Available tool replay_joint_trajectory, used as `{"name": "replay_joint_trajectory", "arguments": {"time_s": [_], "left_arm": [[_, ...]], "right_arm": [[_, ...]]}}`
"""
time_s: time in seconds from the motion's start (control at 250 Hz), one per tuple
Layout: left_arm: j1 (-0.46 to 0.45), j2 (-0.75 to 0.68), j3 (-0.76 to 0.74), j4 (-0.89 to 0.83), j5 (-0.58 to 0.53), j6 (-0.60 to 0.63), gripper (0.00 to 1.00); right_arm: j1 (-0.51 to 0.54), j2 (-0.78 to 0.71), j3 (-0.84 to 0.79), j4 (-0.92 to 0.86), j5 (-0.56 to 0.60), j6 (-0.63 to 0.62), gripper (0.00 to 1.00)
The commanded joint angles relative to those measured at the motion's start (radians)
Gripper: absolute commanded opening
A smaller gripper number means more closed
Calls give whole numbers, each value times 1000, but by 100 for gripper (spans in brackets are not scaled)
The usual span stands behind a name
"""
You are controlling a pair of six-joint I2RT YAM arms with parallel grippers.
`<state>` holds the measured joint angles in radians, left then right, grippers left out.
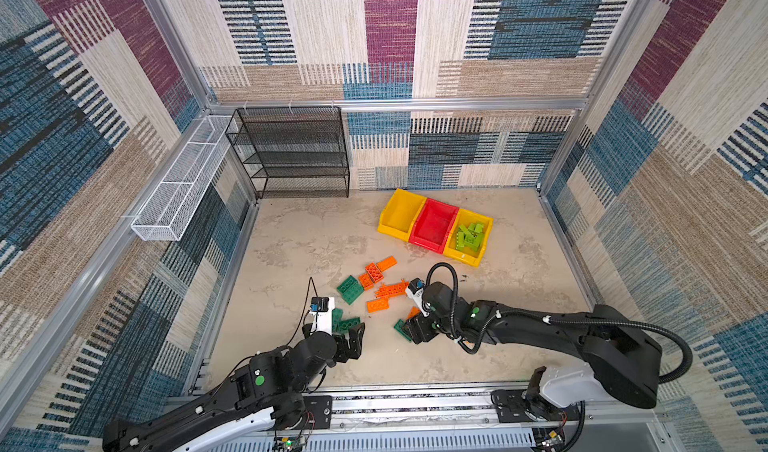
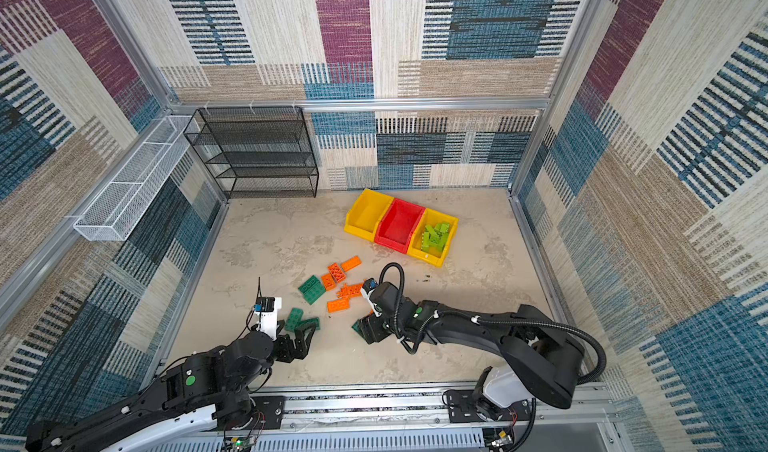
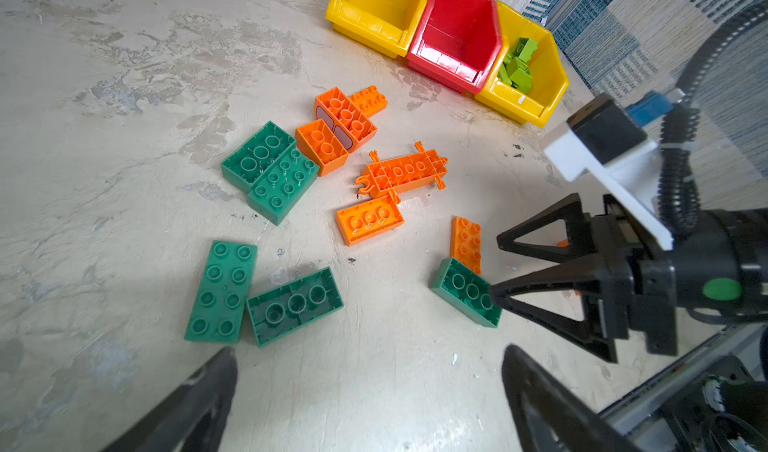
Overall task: Sort the legos into containers by color
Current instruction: 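Move the right gripper down to a dark-green brick near the robot, then grasp the dark-green brick with the right gripper and lift it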
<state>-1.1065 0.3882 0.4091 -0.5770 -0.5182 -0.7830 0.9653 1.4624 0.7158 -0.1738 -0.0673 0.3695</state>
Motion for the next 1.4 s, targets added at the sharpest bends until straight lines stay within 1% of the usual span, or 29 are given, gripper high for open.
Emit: {"name": "replay_joint_trajectory", "arguments": {"time_s": [0.0, 0.2, 0.292, 0.44, 0.644, 0.688, 0.724, 0.82, 0.86, 0.972, 1.076, 1.2, 1.276, 1.324, 1.396], "left_arm": [[0, -39, -19, -26, -5, -19, 100], [0, -93, -37, -40, -6, -13, 100], [-1, -112, -39, -52, -4, -10, 100], [0, -148, -36, -86, -3, -7, 100], [0, -221, -38, -134, -9, -12, 100], [0, -237, -38, -140, -12, -12, 100], [0, -246, -37, -145, -12, -12, 100], [0, -260, -30, -157, -16, -9, 100], [0, -260, -26, -157, -17, -3, 100], [-1, -244, -13, -139, -19, 16, 100], [0, -199, 7, -101, -24, 51, 100], [2, -95, 51, -37, -36, 109, 100], [3, 8, 95, -5, -47, 154, 100], [9, 88, 127, 20, -46, 192, 100], [45, 226, 187, 53, -12, 250, 100]], "right_arm": [[29, 42, 41, -27, 67, 28, 76], [75, 102, 95, -57, 93, 53, 70], [91, 140, 117, -69, 104, 67, 69], [117, 189, 147, -83, 121, 86, 61], [132, 247, 180, -117, 147, 105, 53], [133, 257, 183, -124, 156, 111, 49], [133, 260, 187, -131, 164, 115, 42], [133, 248, 201, -152, 188, 121, 33], [133, 232, 207, -160, 202, 123, 31], [125, 176, 226, -173, 234, 111, 30], [59, 126, 261, -188, 241, 67, 30], [-102, 80, 316, -175, 248, -25, 30], [-214, 89, 371, -146, 236, -92, 31], [-289, 123, 419, -126, 219, -132, 31], [-376, 190, 493, -101, 197, -168, 31]]}}
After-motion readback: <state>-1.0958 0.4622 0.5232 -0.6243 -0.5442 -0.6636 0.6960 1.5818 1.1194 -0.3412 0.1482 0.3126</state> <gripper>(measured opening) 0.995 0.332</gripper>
